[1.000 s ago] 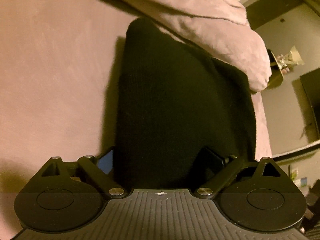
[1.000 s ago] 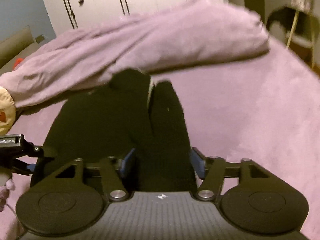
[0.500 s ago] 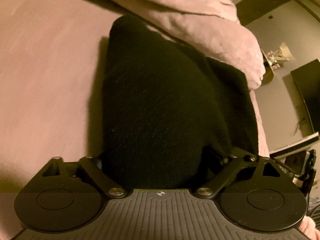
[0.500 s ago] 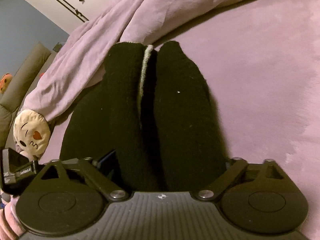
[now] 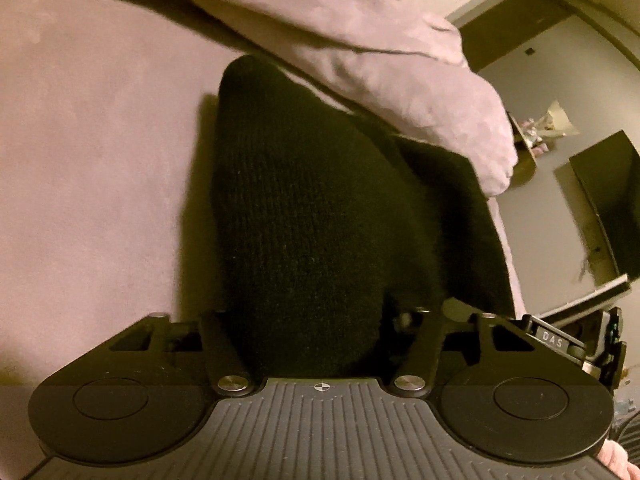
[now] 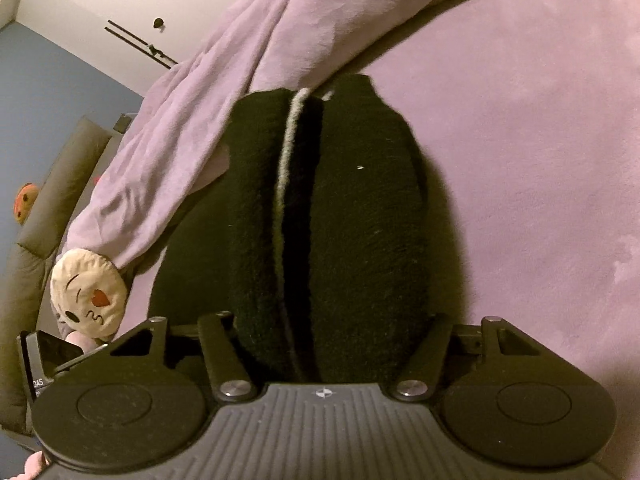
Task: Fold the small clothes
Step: 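Grasp the hem with both grippers and fold it toward the collar, then open both grippers and lift them off the folded sweater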
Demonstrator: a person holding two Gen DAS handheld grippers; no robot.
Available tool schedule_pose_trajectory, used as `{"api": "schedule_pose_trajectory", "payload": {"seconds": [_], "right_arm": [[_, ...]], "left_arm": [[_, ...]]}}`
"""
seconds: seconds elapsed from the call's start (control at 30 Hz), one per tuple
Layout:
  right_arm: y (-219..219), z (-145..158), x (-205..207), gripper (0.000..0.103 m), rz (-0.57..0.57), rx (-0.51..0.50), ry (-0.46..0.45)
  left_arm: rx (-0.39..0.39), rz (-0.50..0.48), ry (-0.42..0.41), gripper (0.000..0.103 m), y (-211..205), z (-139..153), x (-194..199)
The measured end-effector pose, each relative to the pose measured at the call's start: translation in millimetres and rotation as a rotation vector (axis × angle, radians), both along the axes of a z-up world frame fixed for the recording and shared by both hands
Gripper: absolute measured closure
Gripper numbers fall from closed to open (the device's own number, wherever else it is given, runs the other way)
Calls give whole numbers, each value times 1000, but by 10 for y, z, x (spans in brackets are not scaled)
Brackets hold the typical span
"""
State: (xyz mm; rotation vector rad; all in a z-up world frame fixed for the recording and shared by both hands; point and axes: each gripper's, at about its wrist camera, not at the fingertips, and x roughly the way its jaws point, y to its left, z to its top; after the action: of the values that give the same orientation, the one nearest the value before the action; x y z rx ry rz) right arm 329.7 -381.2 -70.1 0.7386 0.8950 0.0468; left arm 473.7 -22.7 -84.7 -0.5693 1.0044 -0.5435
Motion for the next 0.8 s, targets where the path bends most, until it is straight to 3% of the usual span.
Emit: {"api": "schedule_pose_trajectory", "payload": {"seconds": [0.27,0.37,0.43,0.53,0.63,0.8], "right_arm": [[517,229,181,46,92,39,-51],[706,178,234,45,103,45,-35],[753,181,223,38,51,-19,-15],[786,324,35,30,-46,-162,-16],[861,533,-337,30,-125,-205,-60],[1306,779,-876,30,-73,-276,-137]], "left_arm": [[28,44,-48,50,296,353,-85],[100,97,-71,47,581,454,-106],[184,126,-61,41,734,439,-148],[275,143,-28,37,911,376,-317],[342,143,-112,33,1017,460,-674],[389,156,-118,26,1079,454,-1200]]}}
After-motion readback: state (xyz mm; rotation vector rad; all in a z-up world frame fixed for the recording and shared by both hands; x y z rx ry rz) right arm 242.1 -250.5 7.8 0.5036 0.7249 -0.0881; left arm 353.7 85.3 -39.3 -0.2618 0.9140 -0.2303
